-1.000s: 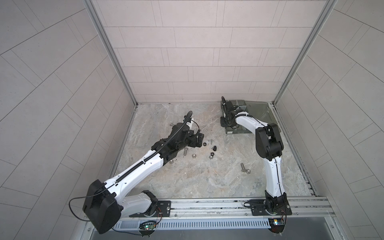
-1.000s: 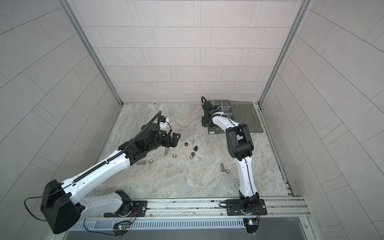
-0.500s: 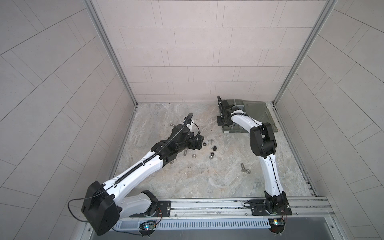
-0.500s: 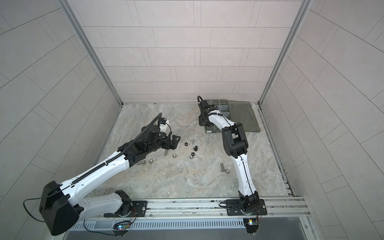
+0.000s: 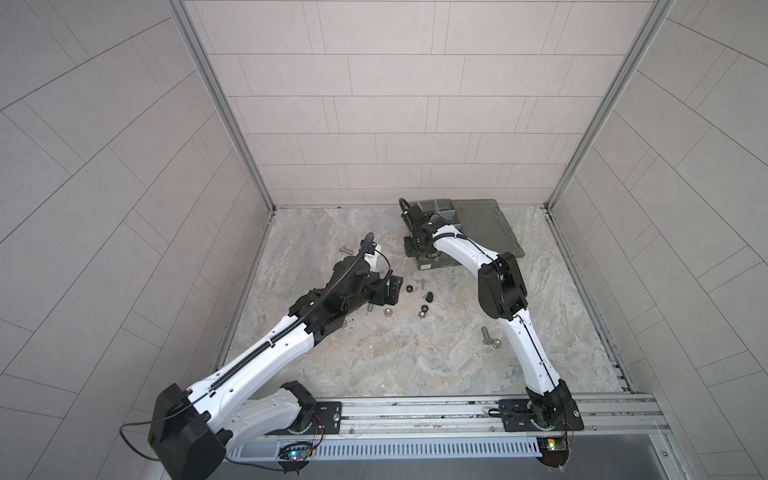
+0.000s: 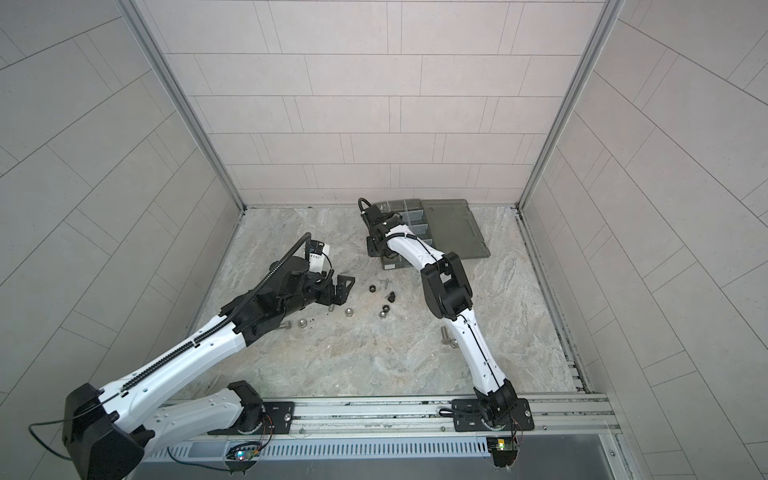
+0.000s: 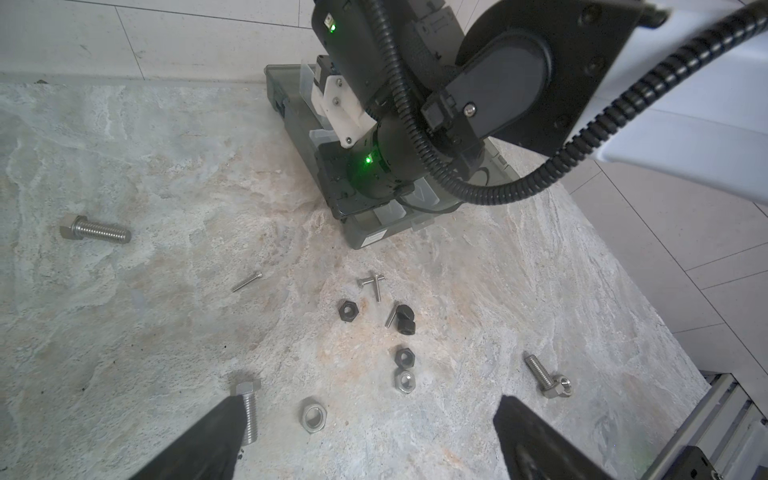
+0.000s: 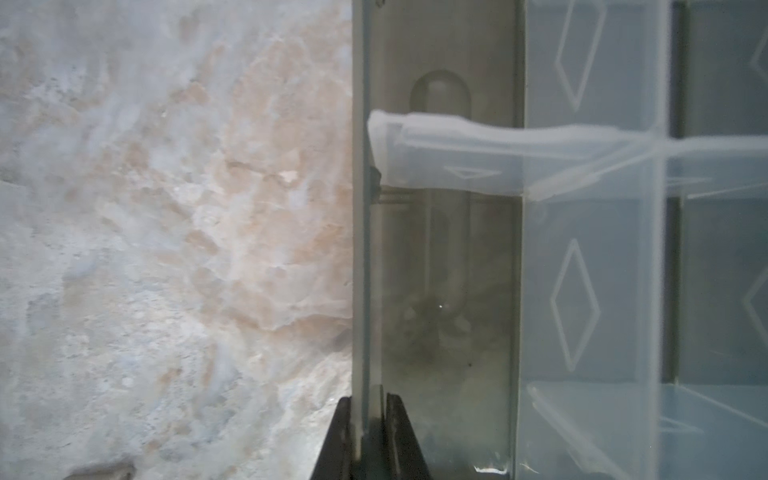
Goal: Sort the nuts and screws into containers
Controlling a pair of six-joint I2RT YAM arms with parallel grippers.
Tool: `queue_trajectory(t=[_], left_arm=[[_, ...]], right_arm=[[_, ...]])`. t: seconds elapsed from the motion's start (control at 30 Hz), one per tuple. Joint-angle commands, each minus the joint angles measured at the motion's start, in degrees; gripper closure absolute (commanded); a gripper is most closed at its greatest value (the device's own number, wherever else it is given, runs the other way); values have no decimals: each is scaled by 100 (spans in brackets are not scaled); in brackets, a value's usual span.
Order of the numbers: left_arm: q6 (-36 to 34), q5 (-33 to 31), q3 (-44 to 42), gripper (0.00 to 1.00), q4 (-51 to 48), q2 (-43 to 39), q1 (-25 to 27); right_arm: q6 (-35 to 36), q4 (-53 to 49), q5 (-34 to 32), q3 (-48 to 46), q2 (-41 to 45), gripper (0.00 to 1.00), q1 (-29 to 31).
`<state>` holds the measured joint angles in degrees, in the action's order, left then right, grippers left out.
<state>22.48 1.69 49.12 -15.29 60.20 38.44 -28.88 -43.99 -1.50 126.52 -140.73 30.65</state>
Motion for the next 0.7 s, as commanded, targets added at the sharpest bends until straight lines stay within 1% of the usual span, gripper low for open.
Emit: queue_trajectory(t=[0.0,0.2,0.37,0.4,0.57,0.6,0.67], left_arm=[[37,-63,-143,0,-229,-333,34],[46,-157,-302,0,-467,-800,39],[46,-171,-341,0,-674,-1007,41],[46,-173,-334,0,-693,-1031,40],[46,-196,-366,0,-750,-1086,41],[45,-203,-370,0,-755,-1090,39],[46,-229,-370,0,-758,-1090,41]], right_arm=[[-522,-73,-278,249,-151,93,234],[-1191,-136,-625,524,-348,94,485],[-1312,-220,-862,827,-549,93,658],[-1313,-192,-855,826,-561,91,670],[-1163,-190,-807,816,-452,67,681],[-1076,-207,-802,805,-390,63,683],[-772,-228,-762,750,-184,60,684]])
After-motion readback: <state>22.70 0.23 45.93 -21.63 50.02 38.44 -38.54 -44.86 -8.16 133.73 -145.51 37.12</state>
